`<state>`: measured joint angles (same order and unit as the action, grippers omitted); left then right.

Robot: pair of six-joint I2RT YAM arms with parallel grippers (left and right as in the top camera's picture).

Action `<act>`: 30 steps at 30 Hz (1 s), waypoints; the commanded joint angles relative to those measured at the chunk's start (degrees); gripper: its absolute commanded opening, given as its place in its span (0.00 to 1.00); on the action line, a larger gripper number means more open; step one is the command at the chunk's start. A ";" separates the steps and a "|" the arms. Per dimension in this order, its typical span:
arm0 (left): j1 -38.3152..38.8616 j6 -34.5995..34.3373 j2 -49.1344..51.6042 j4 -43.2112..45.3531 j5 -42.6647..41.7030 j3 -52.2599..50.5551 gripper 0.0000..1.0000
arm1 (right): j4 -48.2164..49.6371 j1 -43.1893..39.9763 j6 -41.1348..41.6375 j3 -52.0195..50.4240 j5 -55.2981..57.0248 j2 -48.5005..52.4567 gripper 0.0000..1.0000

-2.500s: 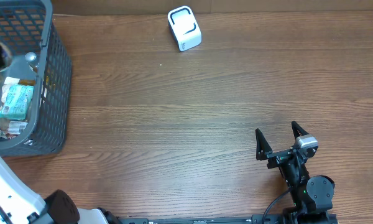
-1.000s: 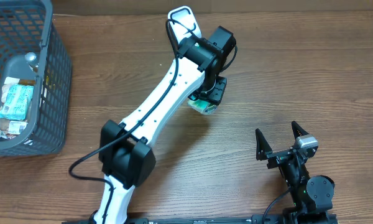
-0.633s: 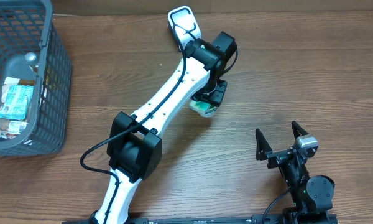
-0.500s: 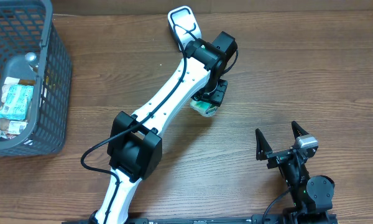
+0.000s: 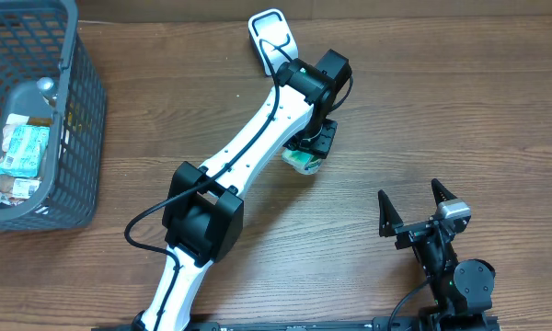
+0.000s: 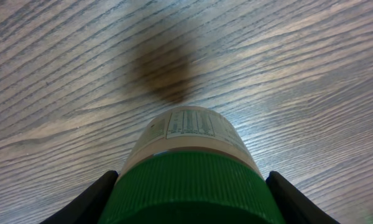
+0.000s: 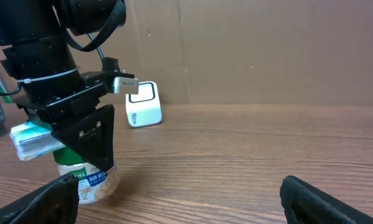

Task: Scan the item barcode
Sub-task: 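Carry the jar with the left gripper toward the white scanner, then hold the jar in front of the scanner with the left gripper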

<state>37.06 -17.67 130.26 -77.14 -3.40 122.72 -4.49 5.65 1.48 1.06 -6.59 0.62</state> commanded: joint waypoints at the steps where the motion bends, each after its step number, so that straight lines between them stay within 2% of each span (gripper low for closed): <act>1: 0.20 -1.70 -0.02 0.20 -0.63 1.07 0.10 | 0.24 -0.26 -0.04 -0.61 0.50 -0.46 1.00; 7: 0.94 -3.43 0.24 1.44 -0.07 0.28 0.12 | 0.24 -0.26 -0.04 -0.61 0.50 -0.46 1.00; 24: 3.91 -7.23 2.60 2.89 8.52 -0.04 0.15 | 0.24 -0.26 -0.04 -0.61 0.50 -0.46 1.00; 30: 4.13 -7.26 2.60 3.65 8.50 -1.66 0.15 | 0.24 -0.26 -0.04 -0.61 0.50 -0.46 1.00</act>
<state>40.71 -23.86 132.57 -73.87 3.70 122.26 -4.49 5.65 1.52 1.06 -6.59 0.62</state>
